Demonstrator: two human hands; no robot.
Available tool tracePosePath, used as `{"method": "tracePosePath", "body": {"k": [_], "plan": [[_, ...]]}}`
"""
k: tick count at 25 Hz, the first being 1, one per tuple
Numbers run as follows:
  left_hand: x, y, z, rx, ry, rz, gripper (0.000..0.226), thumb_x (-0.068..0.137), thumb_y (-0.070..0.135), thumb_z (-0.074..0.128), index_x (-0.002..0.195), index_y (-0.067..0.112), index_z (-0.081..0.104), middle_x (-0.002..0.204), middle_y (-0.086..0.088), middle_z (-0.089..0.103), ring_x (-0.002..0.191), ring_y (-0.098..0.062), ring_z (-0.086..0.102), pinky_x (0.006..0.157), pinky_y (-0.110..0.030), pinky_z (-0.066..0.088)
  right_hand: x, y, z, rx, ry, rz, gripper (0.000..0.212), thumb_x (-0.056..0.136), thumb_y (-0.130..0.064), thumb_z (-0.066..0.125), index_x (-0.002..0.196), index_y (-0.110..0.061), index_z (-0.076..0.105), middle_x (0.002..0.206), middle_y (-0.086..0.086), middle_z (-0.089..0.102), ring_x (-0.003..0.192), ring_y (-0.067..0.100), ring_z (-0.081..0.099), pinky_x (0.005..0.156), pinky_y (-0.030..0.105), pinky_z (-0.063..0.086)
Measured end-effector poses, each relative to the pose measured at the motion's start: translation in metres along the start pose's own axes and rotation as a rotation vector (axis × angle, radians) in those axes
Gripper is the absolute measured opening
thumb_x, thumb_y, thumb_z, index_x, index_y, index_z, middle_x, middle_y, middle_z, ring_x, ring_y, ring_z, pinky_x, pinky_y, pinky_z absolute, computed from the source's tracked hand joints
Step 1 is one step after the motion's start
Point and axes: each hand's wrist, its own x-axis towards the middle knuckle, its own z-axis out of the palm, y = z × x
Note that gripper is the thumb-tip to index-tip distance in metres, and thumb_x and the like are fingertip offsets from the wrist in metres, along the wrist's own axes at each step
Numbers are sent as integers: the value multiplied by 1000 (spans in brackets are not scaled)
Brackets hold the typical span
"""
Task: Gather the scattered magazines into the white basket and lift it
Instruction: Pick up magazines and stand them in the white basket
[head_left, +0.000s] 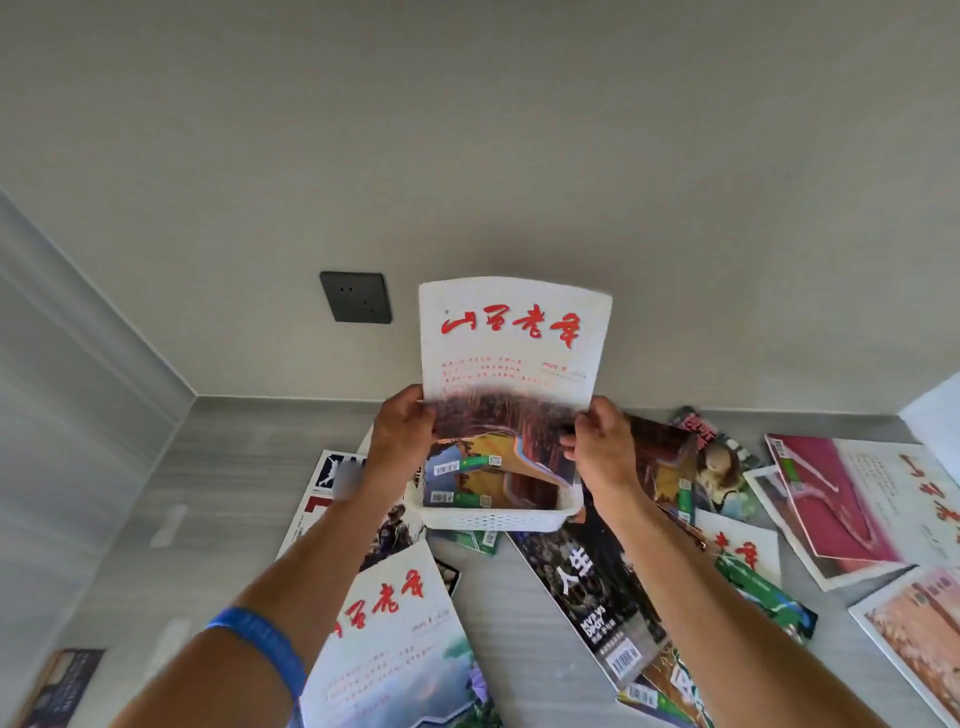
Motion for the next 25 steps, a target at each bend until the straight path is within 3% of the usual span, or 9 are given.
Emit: {"method": "tracePosePath", "body": {"k": [4,6,9,11,13,15,19,21,25], "plan": [[27,-34,0,72,-1,-105,35,94,7,51,82,33,71,106,-9,74,93,-29,72,84,-54,58,33,33,22,-69,-58,64,30,98,-5,35,89,-24,57,87,9,64,63,22,65,49,23,52],[31,-51,-2,97,-14,-177,30,90,9,52,91,30,74,101,-4,75,86,-25,72,81,-54,59,36,45,19,-86,-70,138,27,97,-9,42,96,-30,58,89,1,67,71,25,71,65,37,62],[13,-67,-10,148,46,-222,25,87,19,57,107,25,71,100,4,72,78,-12,65,62,-32,54,22,55,11,-140,-69,135,42,91,-2,49,123,-27,55,112,-12,60,81,6,65,75,30,55],[-21,-81,-17,69,112,-169,19,88,13,62,104,16,71,98,0,71,76,-8,63,56,-17,47,-10,61,6,-132,-50,57,46,86,8,52,118,-25,58,110,-19,63,88,-5,62,83,26,51],[-72,-108,-29,50,163,-195,22,85,1,63,97,17,70,96,-5,73,71,-12,64,50,-9,46,-57,76,4,-83,-79,23,44,86,11,55,110,-24,63,109,-12,68,95,7,66,85,31,52],[-132,-150,-48,133,245,-341,29,81,-2,62,99,19,69,99,-9,74,69,-25,68,49,-20,49,-106,102,8,-112,-172,64,43,85,14,52,102,-24,64,104,-1,71,92,19,67,76,29,53],[-215,-207,-68,500,249,-604,48,76,0,59,122,12,58,115,-16,54,103,-37,57,86,-41,52,-175,161,28,-562,-463,177,27,89,-11,62,115,-17,56,114,-2,62,108,22,63,82,22,45],[-226,-212,-63,509,250,-608,53,77,4,61,128,13,50,110,-15,51,98,-31,54,74,-33,51,-192,180,37,-712,-509,177,32,86,-26,66,114,-17,55,112,2,63,101,23,63,78,26,47],[-220,-212,-64,91,348,-744,44,76,-12,64,111,11,52,108,-21,65,79,-29,65,49,-26,55,-208,201,40,-630,-467,340,31,74,-27,72,101,-19,59,95,4,67,87,24,65,68,32,48]]}}
